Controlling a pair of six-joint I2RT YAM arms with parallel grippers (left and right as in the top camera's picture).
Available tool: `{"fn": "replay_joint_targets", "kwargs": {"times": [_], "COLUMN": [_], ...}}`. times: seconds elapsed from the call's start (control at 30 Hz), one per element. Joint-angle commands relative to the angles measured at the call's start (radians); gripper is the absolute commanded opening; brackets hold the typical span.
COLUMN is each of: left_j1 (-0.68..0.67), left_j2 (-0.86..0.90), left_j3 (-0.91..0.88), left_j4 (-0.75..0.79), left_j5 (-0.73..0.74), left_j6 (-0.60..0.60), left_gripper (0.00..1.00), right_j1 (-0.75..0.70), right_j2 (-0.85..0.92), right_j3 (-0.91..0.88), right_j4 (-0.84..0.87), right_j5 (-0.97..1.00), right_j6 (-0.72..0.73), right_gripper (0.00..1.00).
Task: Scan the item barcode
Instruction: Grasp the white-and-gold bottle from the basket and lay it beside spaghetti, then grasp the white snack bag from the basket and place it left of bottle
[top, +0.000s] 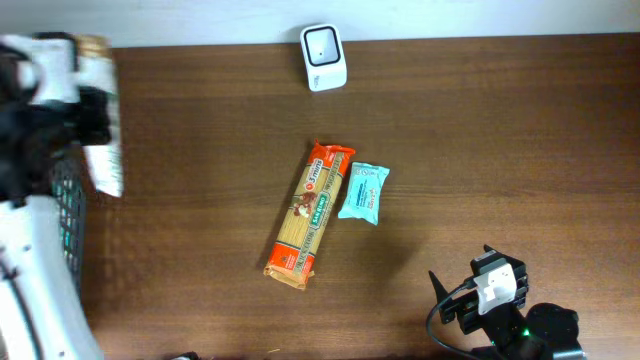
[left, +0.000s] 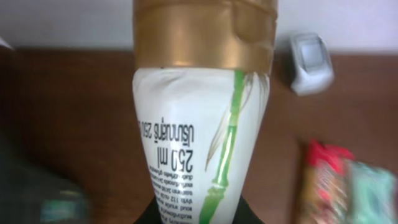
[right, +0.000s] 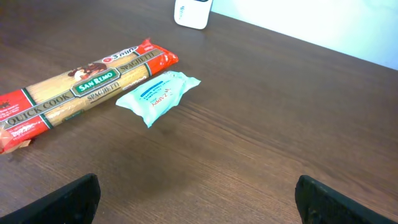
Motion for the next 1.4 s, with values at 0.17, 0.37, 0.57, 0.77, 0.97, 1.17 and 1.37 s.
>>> {"fn": "replay_joint_targets", "kwargs": {"times": [0.17,0.37,0.57,0.77,0.97,1.17,1.37], "left_j1": [-0.290,-0.353,-0.449,-0.449,-0.296,0.209,0.540], "left_j2": [0.163,0.240,0.240,0.139,-0.093,-0.117,-0.002], "left_j3": [-0.433,-0.708,-0.723,-0.619,-0.255,-0.194,-0.194], "left_j4": [0.107,0.424,0.484,0.417,0.192,0.211,0.359], "left_j5": [-0.067,-0.059,0.015,-0.005,-0.265,-0.624,-0.493], "left_j6": [-0.143,-0.241,-0.240,-0.221,0.005,-0.106,-0.083], "left_gripper": [0.00,0.00,0.55,0.99,0.99,0.99,0.99], "right_j1": [-0.002,-0.002,-0.002,-0.002,-0.002,-0.002,-0.002], "right_j2": [-0.005,-0.005,-0.005,-0.005,-0.005,-0.005,-0.005], "right_j3": [0.006,0.006,0.006,0.006,0.006,0.006,0.006], "right_j4": [0.001,0.001,0.001,0.001,0.001,0.001,0.001], "right_j5": [0.005,0.005,0.005,0.005,0.005,0.005,0.005], "right_j6": [0.004,0.004,0.004,0.004,0.004,0.004,0.004], "right_gripper": [0.99,0.99,0.99,0.99,0.99,0.99,0.99]}}
